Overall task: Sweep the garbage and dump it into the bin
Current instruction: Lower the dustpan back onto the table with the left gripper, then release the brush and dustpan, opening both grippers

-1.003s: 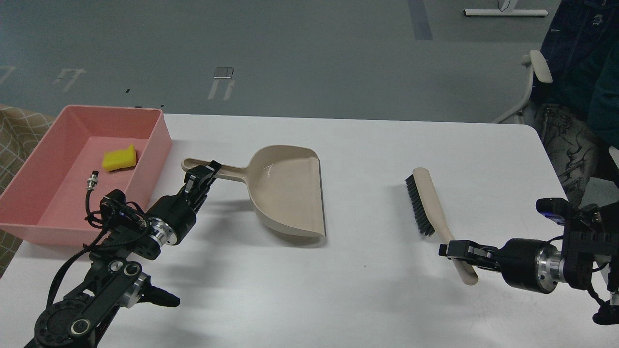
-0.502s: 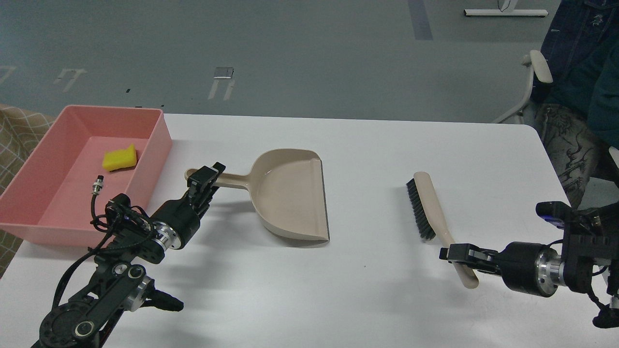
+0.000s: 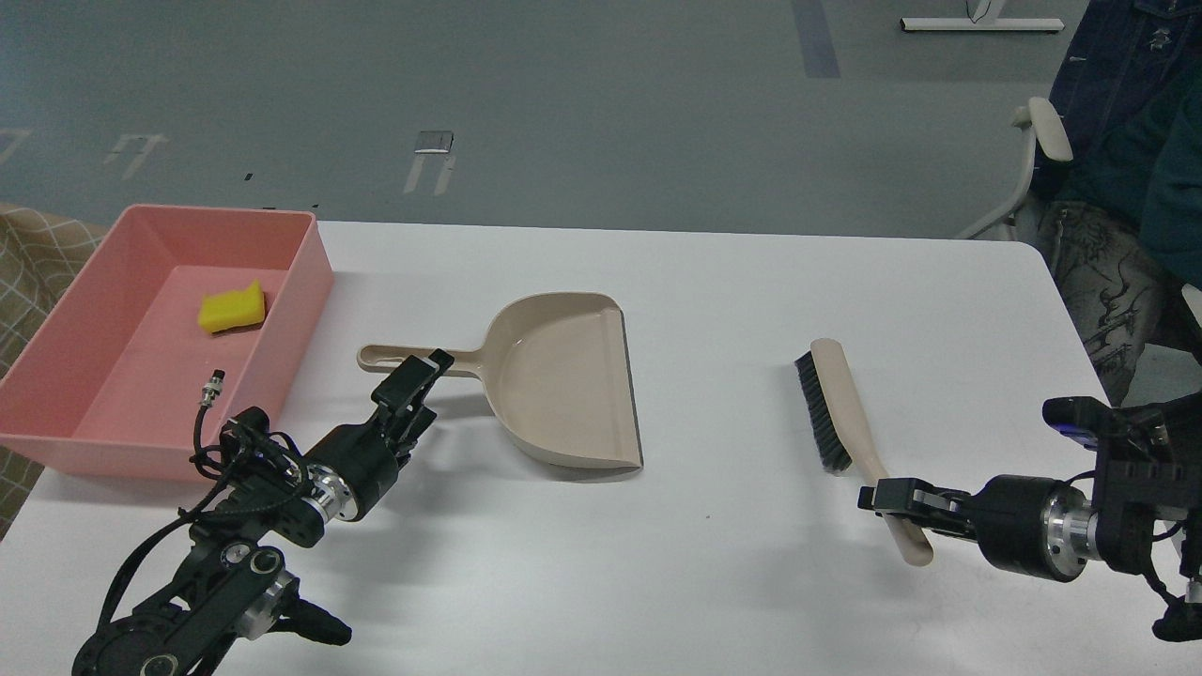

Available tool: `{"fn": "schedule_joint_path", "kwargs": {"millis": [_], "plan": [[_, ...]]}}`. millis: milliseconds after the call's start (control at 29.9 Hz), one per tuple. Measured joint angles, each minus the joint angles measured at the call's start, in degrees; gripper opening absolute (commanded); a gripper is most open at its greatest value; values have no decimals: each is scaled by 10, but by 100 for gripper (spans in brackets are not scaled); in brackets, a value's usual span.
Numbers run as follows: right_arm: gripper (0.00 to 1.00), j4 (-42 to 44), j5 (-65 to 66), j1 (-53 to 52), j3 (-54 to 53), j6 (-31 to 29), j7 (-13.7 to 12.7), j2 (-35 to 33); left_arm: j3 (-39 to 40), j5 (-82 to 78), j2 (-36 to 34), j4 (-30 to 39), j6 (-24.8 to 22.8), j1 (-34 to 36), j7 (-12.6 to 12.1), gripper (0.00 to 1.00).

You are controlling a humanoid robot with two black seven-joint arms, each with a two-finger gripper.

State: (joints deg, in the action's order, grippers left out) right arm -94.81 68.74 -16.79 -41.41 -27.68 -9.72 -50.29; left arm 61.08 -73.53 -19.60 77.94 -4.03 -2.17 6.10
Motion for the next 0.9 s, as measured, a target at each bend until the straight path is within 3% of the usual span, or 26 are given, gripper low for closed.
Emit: {"fn": "schedule_joint_path", "kwargs": {"millis": [167, 368, 502, 702, 903], "plan": [[61, -1, 0, 1, 0, 1, -4, -5, 4, 0, -20, 22, -7, -28, 5, 100], [69, -4, -1, 1, -4, 1, -5, -12, 12, 1, -39, 63, -30, -59, 5, 100], [95, -7, -2, 0, -11, 2, -5, -20, 16, 5, -52, 87, -35, -71, 5, 100], [97, -7, -17, 0, -47, -2, 0, -50, 34, 14, -84, 139, -76, -104, 5, 100], [97, -1, -91, -1, -94, -3, 3, -97, 121, 77, -110, 194, -178, -163, 5, 100]]}}
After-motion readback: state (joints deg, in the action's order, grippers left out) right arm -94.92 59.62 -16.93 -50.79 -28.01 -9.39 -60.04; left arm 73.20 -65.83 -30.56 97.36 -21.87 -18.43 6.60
